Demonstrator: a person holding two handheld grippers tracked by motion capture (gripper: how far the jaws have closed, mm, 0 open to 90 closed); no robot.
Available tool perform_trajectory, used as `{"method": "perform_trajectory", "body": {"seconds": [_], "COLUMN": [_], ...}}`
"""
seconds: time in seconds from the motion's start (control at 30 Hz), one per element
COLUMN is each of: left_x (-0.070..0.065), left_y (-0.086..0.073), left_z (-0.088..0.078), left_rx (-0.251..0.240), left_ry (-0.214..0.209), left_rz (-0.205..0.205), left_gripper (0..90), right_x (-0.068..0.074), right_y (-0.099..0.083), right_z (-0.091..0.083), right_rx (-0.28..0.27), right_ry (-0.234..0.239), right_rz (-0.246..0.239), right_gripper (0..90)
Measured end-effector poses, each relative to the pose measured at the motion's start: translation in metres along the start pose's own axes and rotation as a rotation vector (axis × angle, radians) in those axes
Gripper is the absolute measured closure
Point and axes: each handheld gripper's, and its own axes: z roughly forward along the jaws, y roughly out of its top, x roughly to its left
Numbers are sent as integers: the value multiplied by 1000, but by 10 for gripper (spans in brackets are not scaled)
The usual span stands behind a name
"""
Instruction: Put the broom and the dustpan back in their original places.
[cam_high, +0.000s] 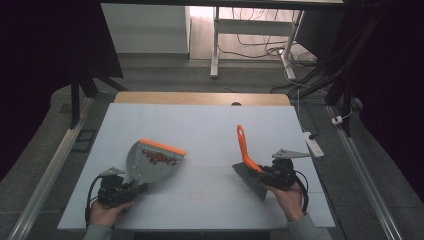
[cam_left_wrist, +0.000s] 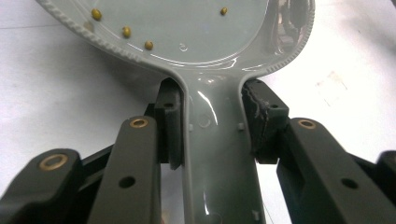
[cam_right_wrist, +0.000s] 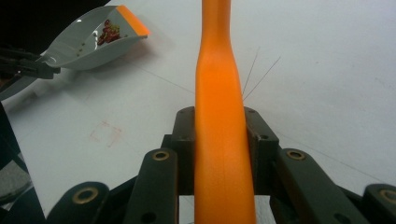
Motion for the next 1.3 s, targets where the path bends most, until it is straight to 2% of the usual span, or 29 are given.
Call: {"method": "perform_trajectory", "body": {"seconds": [0.3, 0.53, 0.67, 0.73, 0.77, 0.9, 0.93, 1.03, 1.17, 1.3], "left_x": [3, 8, 10, 10, 11, 12, 11, 11, 11, 11], "left_y": [1, 2, 3, 3, 3, 3, 3, 3, 3, 3], "left_z": [6, 9, 12, 13, 14, 17, 17, 17, 18, 17], "left_rx": [-23, -26, -26, -23, -21, -9, -9, -10, -11, -17], "left_ry": [66, 91, 104, 113, 116, 118, 120, 121, 120, 111], "left_rz": [-48, -82, -95, -100, -104, -111, -111, -114, -111, -109], "left_gripper": [619, 619, 619, 619, 619, 619, 618, 618, 614, 608], "right_x": [0, -4, -14, -22, -25, -32, -35, -41, -48, -52], "right_y": [-3, -6, -10, -10, -10, -10, -10, -9, -9, -10], "right_z": [1, 7, 15, 15, 15, 18, 18, 20, 24, 26], "right_rx": [4, 30, 60, 61, 64, 102, 109, 120, 151, 168], "right_ry": [-5, -9, -49, -54, -58, -125, -136, -143, -179, -179], "right_rz": [33, 45, 48, 80, 80, 30, 32, 32, 31, 42], "right_gripper": [707, 707, 707, 703, 699, 634, 623, 590, 531, 512]}}
